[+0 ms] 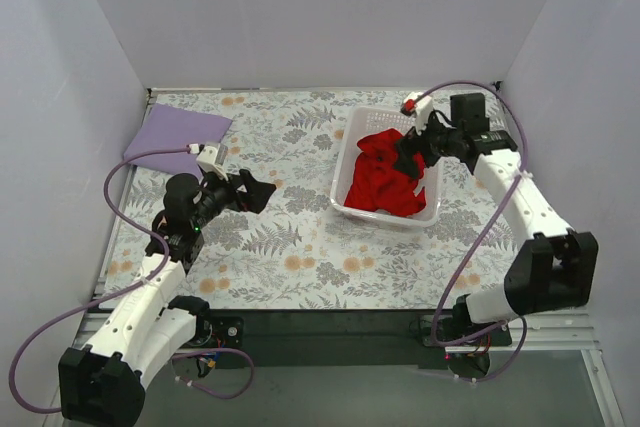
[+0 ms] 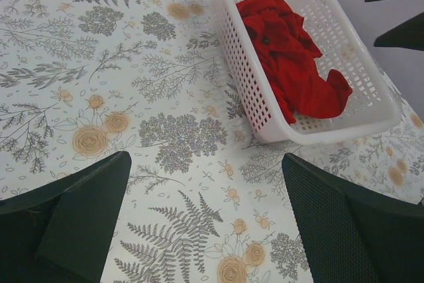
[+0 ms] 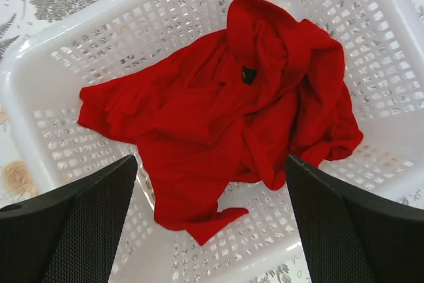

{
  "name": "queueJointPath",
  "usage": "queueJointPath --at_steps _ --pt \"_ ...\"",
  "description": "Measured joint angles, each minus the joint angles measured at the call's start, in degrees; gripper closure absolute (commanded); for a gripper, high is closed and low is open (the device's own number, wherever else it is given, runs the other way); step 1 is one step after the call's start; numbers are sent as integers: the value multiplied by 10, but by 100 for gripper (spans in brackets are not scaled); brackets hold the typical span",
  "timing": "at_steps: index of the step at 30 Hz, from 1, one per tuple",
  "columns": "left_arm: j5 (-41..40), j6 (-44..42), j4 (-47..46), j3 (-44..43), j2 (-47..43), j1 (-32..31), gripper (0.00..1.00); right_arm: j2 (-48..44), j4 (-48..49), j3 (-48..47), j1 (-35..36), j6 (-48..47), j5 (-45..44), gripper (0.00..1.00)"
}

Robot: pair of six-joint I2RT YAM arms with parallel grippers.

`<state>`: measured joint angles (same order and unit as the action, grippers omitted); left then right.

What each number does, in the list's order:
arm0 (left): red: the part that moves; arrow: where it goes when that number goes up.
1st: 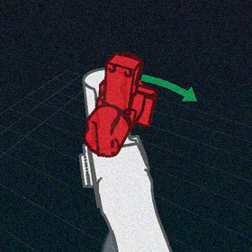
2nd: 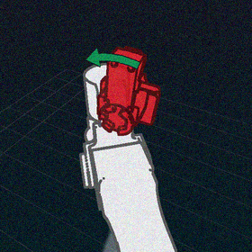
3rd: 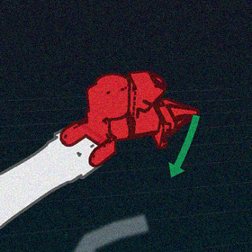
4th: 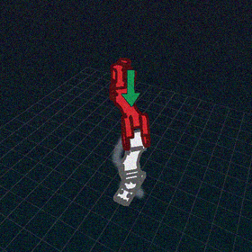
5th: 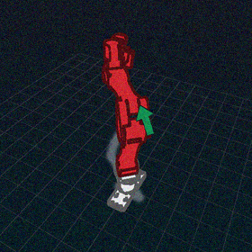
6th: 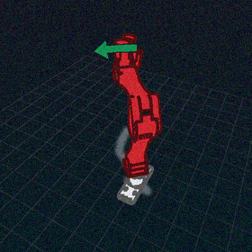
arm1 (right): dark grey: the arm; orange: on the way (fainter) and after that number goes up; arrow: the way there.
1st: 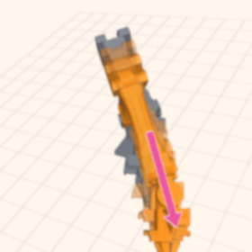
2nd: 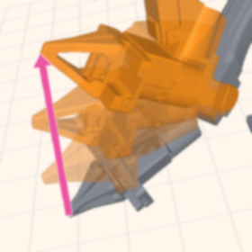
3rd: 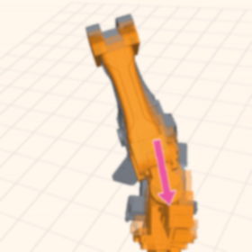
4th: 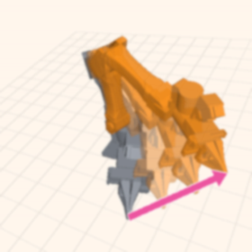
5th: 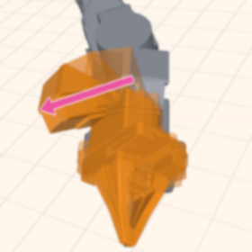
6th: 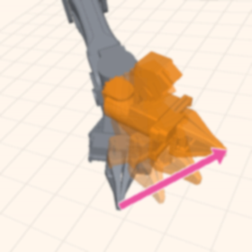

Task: Fold and stack the t-shirts

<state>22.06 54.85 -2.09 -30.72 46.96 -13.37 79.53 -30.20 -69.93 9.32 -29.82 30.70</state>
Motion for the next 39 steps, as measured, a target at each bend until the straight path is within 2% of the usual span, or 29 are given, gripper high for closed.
queueJointPath --at_steps 5,8,11,14,15,17,18,19,22,25,31,36,39 --pt "1 -3 4 0 12 0 2 104 9 -30 61 44 -103 2" --pt "1 -6 6 0 17 0 2 169 15 -42 82 82 -154 7" --pt "2 -7 6 0 20 0 2 232 18 -64 84 117 -193 17" --pt "3 -9 6 0 21 0 2 281 18 -87 82 139 -202 40" --pt "4 -10 6 0 22 0 2 294 18 -93 82 146 -203 61" --pt "5 -11 7 0 22 0 2 308 17 -101 81 151 -203 80" --pt "5 -11 7 0 22 0 2 309 16 -102 81 155 -203 95" --pt "5 -11 7 0 22 0 2 309 14 -105 81 155 -202 99" --pt "8 -12 8 0 23 0 2 303 -9 -132 80 139 -184 99" --pt "11 -14 8 0 23 0 2 276 -56 -180 80 78 -128 99" --pt "12 -20 8 0 22 0 4 135 -115 -302 82 -24 38 99" --pt "12 -29 8 0 14 0 9 76 -108 -427 116 -30 190 99" --pt "11 -40 8 0 2 0 13 78 -94 -467 167 -7 234 99"
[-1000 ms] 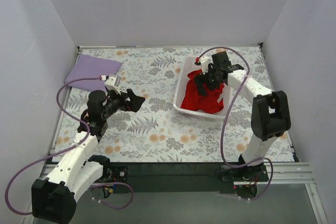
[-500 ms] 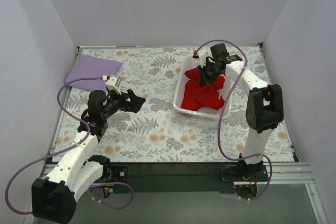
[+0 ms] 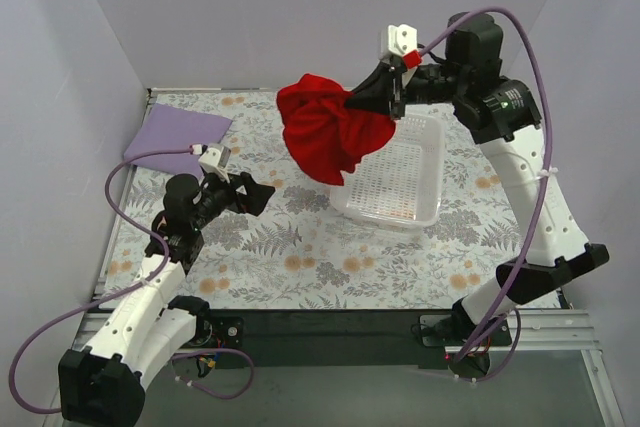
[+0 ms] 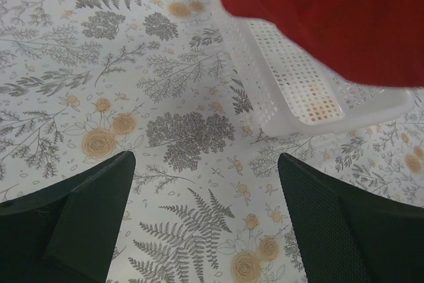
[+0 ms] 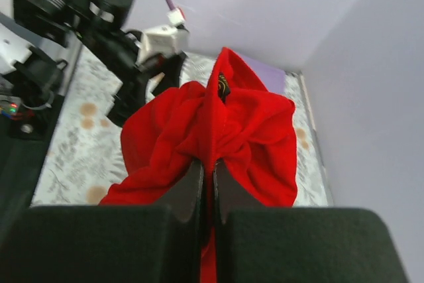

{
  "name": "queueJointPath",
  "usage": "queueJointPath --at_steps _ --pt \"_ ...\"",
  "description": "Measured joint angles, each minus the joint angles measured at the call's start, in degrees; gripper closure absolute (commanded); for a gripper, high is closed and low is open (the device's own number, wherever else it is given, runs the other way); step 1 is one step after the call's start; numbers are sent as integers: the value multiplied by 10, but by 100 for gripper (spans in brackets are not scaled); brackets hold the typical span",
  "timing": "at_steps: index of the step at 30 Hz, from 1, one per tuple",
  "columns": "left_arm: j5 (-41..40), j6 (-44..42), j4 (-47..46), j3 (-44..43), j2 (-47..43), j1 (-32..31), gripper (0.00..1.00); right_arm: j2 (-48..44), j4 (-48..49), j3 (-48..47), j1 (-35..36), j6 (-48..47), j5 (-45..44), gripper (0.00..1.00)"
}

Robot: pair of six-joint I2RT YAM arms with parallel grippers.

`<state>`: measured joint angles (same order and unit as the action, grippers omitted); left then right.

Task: Fold and stack the t-shirts

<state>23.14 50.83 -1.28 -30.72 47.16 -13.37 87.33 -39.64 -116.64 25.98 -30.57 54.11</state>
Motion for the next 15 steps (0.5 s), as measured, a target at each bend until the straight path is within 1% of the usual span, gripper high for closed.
queueJointPath --at_steps 3,8,12,15 --pt "-15 -11 0 1 -20 0 14 26 24 -20 56 34 7 99" --pt "-87 -26 0 8 -73 0 13 97 38 -12 124 63 -51 99" --pt "-155 -33 2 21 -125 0 11 125 46 53 133 70 -110 99" --pt "-184 -35 0 23 -140 -1 11 125 55 118 132 69 -136 99"
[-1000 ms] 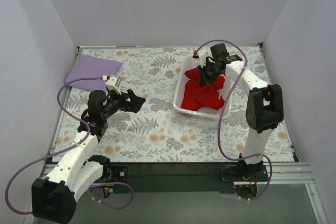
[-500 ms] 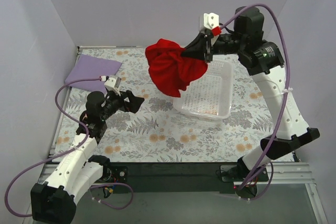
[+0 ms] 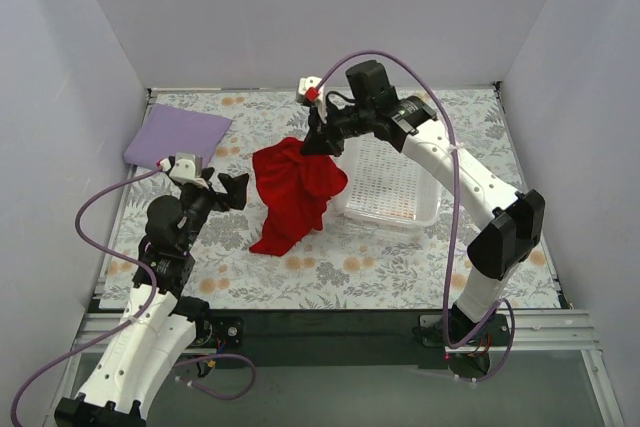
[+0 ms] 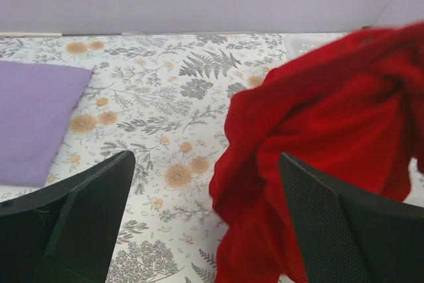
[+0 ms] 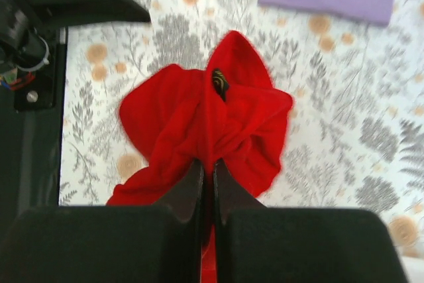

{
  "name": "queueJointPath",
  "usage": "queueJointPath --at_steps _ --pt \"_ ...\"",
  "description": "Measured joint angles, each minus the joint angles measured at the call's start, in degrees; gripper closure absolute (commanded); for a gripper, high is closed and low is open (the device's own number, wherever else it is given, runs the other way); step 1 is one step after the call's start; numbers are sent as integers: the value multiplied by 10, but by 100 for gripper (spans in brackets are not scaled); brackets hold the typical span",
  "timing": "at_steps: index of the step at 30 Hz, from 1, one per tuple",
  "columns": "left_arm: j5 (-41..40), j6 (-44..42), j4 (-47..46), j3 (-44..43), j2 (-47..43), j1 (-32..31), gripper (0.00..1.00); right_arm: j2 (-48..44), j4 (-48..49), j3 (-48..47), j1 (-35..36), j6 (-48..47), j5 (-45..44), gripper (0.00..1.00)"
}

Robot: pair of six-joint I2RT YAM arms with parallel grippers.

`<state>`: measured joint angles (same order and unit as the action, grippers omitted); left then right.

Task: Fold and stack the t-shirts

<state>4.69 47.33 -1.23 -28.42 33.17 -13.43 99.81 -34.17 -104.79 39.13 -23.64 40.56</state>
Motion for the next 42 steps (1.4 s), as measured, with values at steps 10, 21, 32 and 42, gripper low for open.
queueJointPath --at_steps 10,21,32,42 --pt "-6 -5 4 0 9 -5 11 3 18 128 41 -32 -113 13" --pt "42 -6 6 0 25 -6 11 -139 73 295 -138 0 -181 11" --pt "68 -4 8 0 37 -7 11 -120 179 339 -184 284 -205 9" --pt "68 -5 9 0 72 -7 11 105 189 156 -42 333 -492 8"
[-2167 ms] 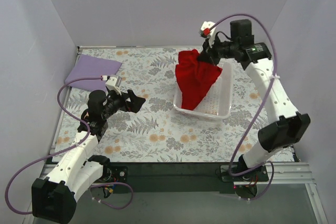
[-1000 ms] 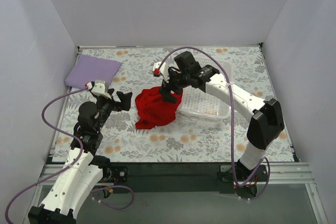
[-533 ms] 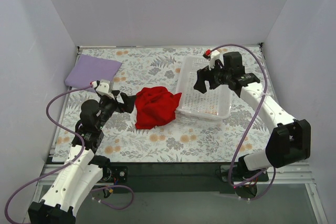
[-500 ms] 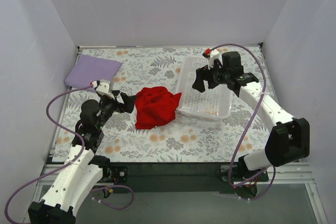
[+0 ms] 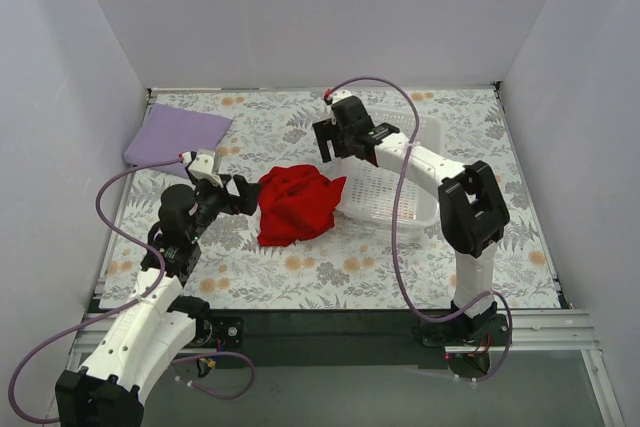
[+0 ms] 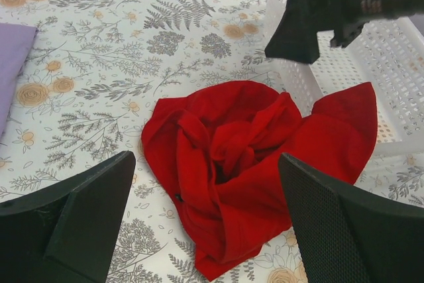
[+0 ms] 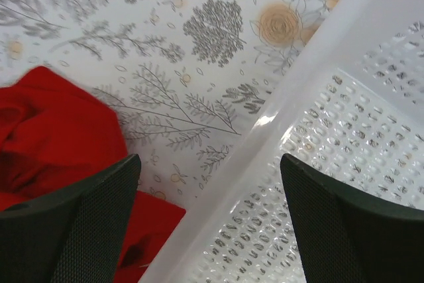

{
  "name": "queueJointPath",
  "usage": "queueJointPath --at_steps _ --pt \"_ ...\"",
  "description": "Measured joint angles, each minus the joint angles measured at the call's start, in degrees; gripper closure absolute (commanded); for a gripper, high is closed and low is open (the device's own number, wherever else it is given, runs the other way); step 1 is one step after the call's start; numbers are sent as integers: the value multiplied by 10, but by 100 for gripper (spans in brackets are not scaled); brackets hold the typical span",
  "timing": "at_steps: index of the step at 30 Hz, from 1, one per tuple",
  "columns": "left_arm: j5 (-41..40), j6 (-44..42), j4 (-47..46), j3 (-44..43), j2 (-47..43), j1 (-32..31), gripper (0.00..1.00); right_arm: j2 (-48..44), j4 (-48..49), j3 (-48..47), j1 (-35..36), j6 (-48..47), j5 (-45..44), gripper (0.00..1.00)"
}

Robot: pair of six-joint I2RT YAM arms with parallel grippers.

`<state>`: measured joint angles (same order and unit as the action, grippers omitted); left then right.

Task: Fold and stack the t-shirts

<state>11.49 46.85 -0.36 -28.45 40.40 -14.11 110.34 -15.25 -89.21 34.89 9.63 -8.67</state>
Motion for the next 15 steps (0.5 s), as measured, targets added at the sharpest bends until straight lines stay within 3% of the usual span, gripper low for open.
queueJointPath --at_steps 4,10,15 --pt "2 0 0 0 1 0 12 25 -13 8 29 -13 -90 12" --pt "10 0 0 -1 5 0 12 22 -6 40 16 -36 -131 34" --pt "13 0 0 -1 1 -4 12 2 -4 77 -6 -61 -132 63"
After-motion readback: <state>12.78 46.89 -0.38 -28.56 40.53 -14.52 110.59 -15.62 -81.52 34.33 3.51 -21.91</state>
